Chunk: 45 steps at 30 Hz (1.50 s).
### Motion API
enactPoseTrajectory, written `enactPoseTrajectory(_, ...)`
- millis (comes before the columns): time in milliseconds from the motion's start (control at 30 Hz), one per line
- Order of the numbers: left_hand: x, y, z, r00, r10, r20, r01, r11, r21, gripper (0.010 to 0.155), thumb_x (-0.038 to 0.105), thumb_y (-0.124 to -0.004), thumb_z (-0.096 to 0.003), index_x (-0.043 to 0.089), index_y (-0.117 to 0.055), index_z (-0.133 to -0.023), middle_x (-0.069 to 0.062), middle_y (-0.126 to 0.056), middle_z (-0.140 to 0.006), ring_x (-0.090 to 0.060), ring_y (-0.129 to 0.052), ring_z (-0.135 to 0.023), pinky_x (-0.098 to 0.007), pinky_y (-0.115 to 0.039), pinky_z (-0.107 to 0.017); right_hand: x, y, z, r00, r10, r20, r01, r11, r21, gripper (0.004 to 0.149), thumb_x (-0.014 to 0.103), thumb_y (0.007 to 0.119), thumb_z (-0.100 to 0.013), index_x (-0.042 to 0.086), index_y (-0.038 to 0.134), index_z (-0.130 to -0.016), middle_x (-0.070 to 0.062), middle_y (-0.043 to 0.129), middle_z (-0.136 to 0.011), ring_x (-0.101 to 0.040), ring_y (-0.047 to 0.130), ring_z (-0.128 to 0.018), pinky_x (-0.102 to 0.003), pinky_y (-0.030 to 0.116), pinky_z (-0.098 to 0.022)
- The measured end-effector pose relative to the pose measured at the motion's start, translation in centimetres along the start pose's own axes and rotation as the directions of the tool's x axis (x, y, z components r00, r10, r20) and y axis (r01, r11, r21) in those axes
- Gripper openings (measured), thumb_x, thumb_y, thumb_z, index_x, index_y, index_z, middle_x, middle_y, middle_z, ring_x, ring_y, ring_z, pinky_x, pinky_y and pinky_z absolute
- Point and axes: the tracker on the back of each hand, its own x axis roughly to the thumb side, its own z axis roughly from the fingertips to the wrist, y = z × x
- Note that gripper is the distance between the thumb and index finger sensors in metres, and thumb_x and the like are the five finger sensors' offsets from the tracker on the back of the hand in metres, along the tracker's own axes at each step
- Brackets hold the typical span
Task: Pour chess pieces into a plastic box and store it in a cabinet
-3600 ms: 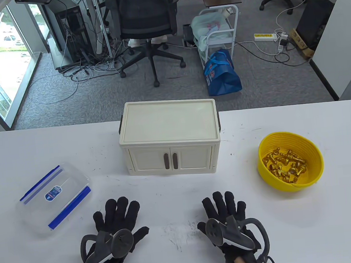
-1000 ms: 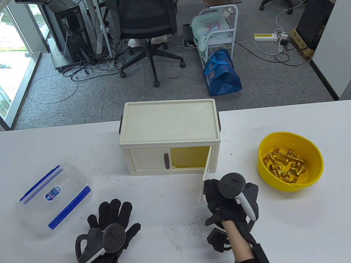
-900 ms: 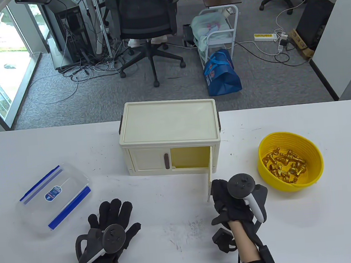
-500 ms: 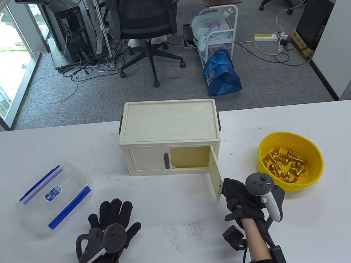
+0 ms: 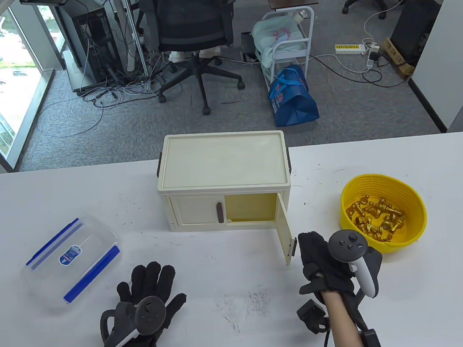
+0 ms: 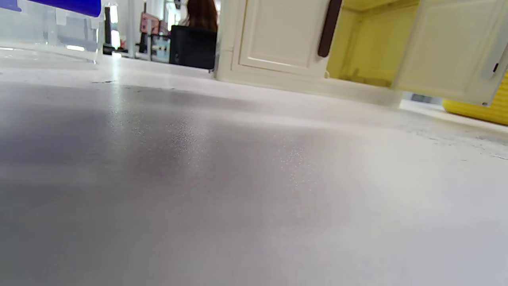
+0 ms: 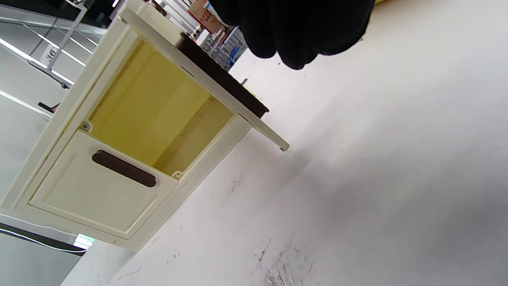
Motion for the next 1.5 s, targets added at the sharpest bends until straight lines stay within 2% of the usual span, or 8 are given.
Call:
enactPoseTrajectory(133, 0.2, -0.1, 0.0, 1.000, -0.007, 0.007, 0.007, 1.000, -0.003, 0.075, 0.062, -0.044, -0.0664, 0.022, -0.030, -0.129, -0.022, -0.025, -0.132, -0.055, -0.020, -0.115, -0.080, -0.026, -0.069, -0.2, 0.6, 1.4, 0.986, 0.113, 0.119, -0.112, 0.994, -0.011, 0.077, 0.058, 0.057, -0.061, 0.010, 0.034, -0.116, -0.023, 0.041, -0.121, -0.055, 0.048, -0.104, -0.067, 0.050, -0.069)
enactPoseTrajectory(267, 0.3, -0.1, 0.0, 1.000, -0.013, 0.009, 0.013, 1.000, -0.003, 0.075, 0.062, -0.044, -0.0664, 0.022, -0.030, -0.128, -0.022, -0.025, -0.132, -0.054, -0.021, -0.115, -0.079, -0.026, -0.070, -1.3, 2.5, 1.7, 0.945, 0.311, 0.101, -0.311, 0.950, -0.015, 0.084, 0.063, 0.059, -0.058, 0.017, 0.021, -0.117, -0.017, 0.017, -0.124, -0.054, 0.021, -0.110, -0.070, 0.032, -0.073)
enactPoseTrajectory(500, 0.8, 0.4, 0.3, 0.999, 0.029, 0.025, -0.030, 0.998, 0.047, 0.075, 0.062, -0.044, -0.0666, 0.021, -0.030, -0.128, -0.023, -0.025, -0.132, -0.055, -0.021, -0.115, -0.080, -0.028, -0.070, -3.6, 6.2, 1.1, 0.876, 0.479, 0.057, -0.481, 0.876, 0.036, 0.088, 0.067, 0.059, -0.056, 0.021, 0.015, -0.116, -0.013, 0.008, -0.124, -0.050, 0.011, -0.110, -0.071, 0.024, -0.074)
enactPoseTrajectory(633, 1.5, 0.6, -0.3, 0.996, 0.089, -0.007, -0.089, 0.994, 0.063, 0.076, 0.062, -0.044, -0.0671, 0.020, -0.030, -0.129, -0.023, -0.028, -0.132, -0.055, -0.025, -0.115, -0.080, -0.033, -0.071, -3.7, 6.3, 1.5, 0.843, 0.537, 0.040, -0.538, 0.843, 0.026, 0.089, 0.067, 0.058, -0.056, 0.020, 0.014, -0.116, -0.014, 0.009, -0.123, -0.051, 0.013, -0.110, -0.071, 0.025, -0.074)
enactPoseTrajectory(800, 3.8, 2.4, -3.8, 0.991, 0.111, -0.076, -0.110, 0.994, 0.010, 0.079, 0.064, -0.050, -0.0659, 0.020, -0.030, -0.129, -0.021, -0.031, -0.132, -0.055, -0.035, -0.116, -0.076, -0.045, -0.075, -4.3, 5.8, 1.5, 0.872, 0.489, 0.033, -0.490, 0.872, 0.025, 0.089, 0.067, 0.058, -0.056, 0.019, 0.015, -0.116, -0.014, 0.010, -0.123, -0.051, 0.013, -0.110, -0.071, 0.026, -0.074)
enactPoseTrajectory(967, 7.4, 5.6, -9.0, 0.982, 0.091, -0.165, -0.075, 0.992, 0.103, 0.081, 0.063, -0.058, -0.0647, 0.016, -0.038, -0.127, -0.021, -0.047, -0.129, -0.050, -0.055, -0.112, -0.063, -0.061, -0.077, -5.3, 5.7, 1.2, 0.901, 0.432, 0.038, -0.434, 0.899, 0.064, 0.087, 0.065, 0.059, -0.056, 0.019, 0.016, -0.116, -0.013, 0.010, -0.123, -0.051, 0.013, -0.110, -0.070, 0.025, -0.074)
enactPoseTrajectory(1200, 10.8, 6.5, -15.4, 0.906, 0.077, -0.415, 0.025, 0.972, 0.234, 0.065, 0.056, -0.071, -0.0622, 0.016, -0.067, -0.113, -0.012, -0.088, -0.103, -0.030, -0.097, -0.083, -0.042, -0.090, -0.056, -5.5, 5.6, 1.0, 0.915, 0.402, 0.034, -0.404, 0.912, 0.079, 0.086, 0.065, 0.059, -0.056, 0.019, 0.017, -0.116, -0.014, 0.011, -0.123, -0.051, 0.014, -0.110, -0.070, 0.026, -0.074)
enactPoseTrajectory(1500, 12.4, 6.4, -17.9, 0.852, 0.034, -0.523, 0.090, 0.973, 0.210, 0.048, 0.050, -0.064, -0.0688, 0.014, -0.080, -0.095, -0.007, -0.101, -0.081, -0.023, -0.106, -0.063, -0.036, -0.093, -0.048, -6.0, 5.3, 0.6, 0.913, 0.406, 0.040, -0.408, 0.907, 0.099, 0.085, 0.064, 0.058, -0.057, 0.019, 0.017, -0.116, -0.014, 0.013, -0.123, -0.051, 0.016, -0.110, -0.070, 0.028, -0.074)
